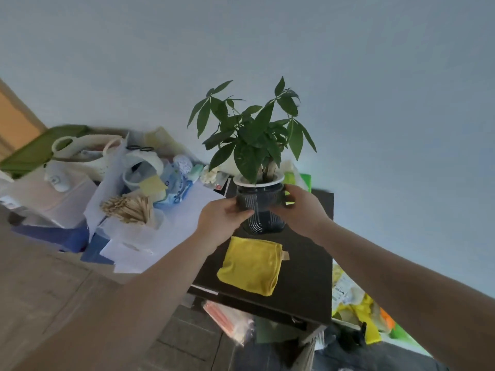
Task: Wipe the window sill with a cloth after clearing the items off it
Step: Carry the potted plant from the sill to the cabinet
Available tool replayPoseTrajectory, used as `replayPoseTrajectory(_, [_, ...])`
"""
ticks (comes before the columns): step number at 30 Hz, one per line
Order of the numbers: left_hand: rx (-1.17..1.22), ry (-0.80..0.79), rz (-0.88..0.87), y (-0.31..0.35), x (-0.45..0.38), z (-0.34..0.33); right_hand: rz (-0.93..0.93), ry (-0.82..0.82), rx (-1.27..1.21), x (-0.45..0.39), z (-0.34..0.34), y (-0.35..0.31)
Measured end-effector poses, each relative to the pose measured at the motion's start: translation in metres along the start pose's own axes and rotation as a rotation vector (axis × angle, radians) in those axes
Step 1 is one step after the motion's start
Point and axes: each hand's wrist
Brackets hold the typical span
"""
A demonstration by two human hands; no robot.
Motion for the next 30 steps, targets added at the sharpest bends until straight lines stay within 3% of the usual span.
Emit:
replayPoseTrajectory(13, [0.044,-0.275,-0.122,-0.108,-0.078,0.005,-0.323,0.163,-0.117,-0.071,-0.104,0.013])
replayPoseTrajectory(23, [0.083,-0.39,-0.091,-0.152,-0.096,-0.015,-0.394,0.27,-0.054,-0.091,-0.131,0.038])
replayPoseTrajectory(30, [0.084,-0.468,-0.123,-0.164,-0.098,-0.016,-0.391,0.306,-0.137,-0.089,-0.145,0.044])
Point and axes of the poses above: each hand's wrist, its own x-axis away from the middle knuckle, its own z-axis out of the back of the hand, y = z × x, and after that the axes turned 15 degrees about -z, right-handed
